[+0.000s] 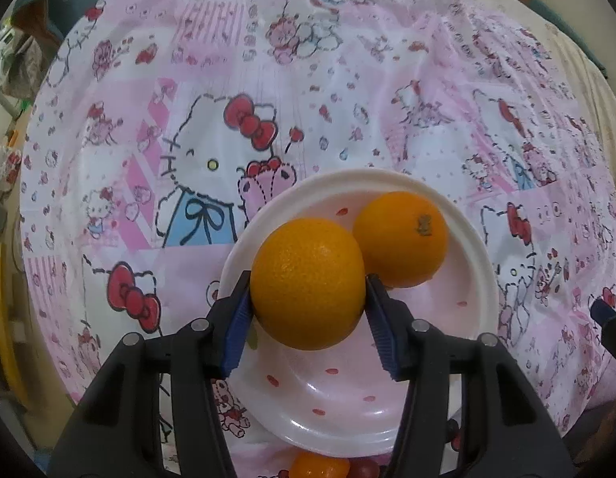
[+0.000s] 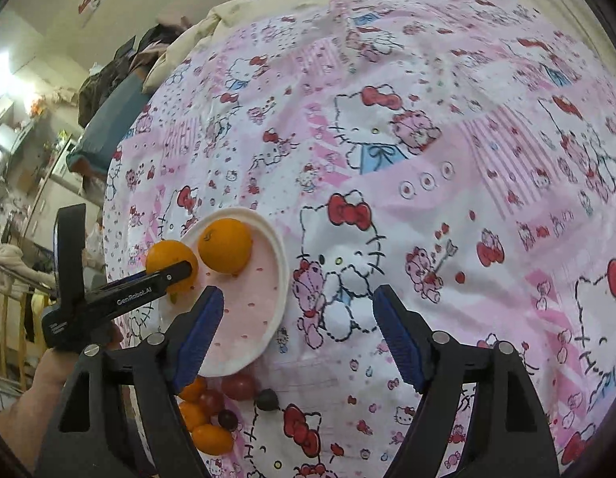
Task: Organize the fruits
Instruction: 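Lower the held orange onto the plate beside the other and open the left tool, then withdraw both open tools from the plate back toward the fruit pile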
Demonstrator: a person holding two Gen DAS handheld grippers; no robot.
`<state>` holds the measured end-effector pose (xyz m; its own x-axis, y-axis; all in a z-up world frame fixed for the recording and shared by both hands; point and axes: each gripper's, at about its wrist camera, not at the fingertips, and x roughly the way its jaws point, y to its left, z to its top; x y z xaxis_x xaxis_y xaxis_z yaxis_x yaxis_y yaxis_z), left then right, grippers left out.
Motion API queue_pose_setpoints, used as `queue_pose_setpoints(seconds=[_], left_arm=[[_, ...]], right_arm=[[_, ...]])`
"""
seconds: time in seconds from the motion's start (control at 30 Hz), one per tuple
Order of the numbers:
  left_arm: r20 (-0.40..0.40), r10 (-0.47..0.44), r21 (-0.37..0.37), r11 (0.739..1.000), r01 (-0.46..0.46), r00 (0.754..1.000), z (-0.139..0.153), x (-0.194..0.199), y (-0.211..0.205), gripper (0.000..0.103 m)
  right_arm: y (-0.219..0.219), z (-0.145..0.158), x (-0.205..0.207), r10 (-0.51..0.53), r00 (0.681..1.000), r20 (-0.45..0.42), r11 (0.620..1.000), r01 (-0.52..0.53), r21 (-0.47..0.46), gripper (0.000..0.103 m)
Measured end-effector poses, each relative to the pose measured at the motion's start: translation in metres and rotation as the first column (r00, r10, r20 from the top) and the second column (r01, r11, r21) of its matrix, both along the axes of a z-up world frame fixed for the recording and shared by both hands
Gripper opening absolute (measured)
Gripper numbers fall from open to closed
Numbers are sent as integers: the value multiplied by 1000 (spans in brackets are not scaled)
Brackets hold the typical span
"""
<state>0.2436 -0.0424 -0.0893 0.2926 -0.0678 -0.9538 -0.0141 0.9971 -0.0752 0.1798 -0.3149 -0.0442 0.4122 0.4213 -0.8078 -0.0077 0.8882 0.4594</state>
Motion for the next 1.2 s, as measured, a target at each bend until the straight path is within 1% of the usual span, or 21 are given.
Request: queue_pose_setpoints(seconds=[0.2, 0.3, 0.53, 0.6, 0.63, 0.67, 0.7, 0.73, 0.77, 0.87, 1.07, 1.2], left_arm=[[-28, 3, -11, 1000, -3, 1000, -11, 1, -2, 50], [-19, -6, -1, 1000, 6, 1000, -13, 1, -3, 51], [-21, -22, 16, 1000, 22, 1000, -12, 1, -6, 52], [-28, -17, 9, 1000, 17, 999, -13, 2, -7, 53], [-32, -13, 0, 1000, 13, 999, -14, 2, -7, 55], [-36, -12, -16, 1000, 12, 999, -14, 2, -6, 63], [-32, -9, -25, 1000, 8, 999, -13, 2, -5, 78], [-12, -4, -19, 1000, 4, 1000, -9, 0, -5, 83], [3, -4, -13, 1000, 4, 1000, -7, -1, -5, 85], [30, -15, 1, 1000, 15, 999, 0, -2, -7, 85], [78, -16, 22, 1000, 14, 997, 12, -8, -7, 85], [122, -14, 49, 999, 8, 992, 25, -15, -3, 85]], right_arm=[[-6, -6, 1, -3, 1000, -11, 1000, 4, 25, 80], [-8, -6, 1, -8, 1000, -16, 999, 8, 46, 80], [-6, -4, 0, -1, 1000, -1, 1000, 1, 22, 80], [-5, -4, 1, 1, 1000, -2, 1000, -1, 22, 80], [-5, -4, 1, 2, 1000, -2, 1000, -2, 23, 80], [-5, -4, 1, 4, 1000, -2, 1000, -4, 23, 80], [-4, -4, 1, 7, 1000, 0, 1000, -7, 21, 80], [-2, -4, 1, 11, 1000, 2, 1000, -11, 17, 80], [-2, -4, 1, 13, 1000, 3, 1000, -13, 16, 80], [0, -4, 1, 19, 1000, 4, 1000, -19, 16, 80], [2, -3, 2, 21, 1000, 8, 1000, -21, 14, 80], [5, 1, 3, 26, 999, 21, 1000, -26, 6, 80]])
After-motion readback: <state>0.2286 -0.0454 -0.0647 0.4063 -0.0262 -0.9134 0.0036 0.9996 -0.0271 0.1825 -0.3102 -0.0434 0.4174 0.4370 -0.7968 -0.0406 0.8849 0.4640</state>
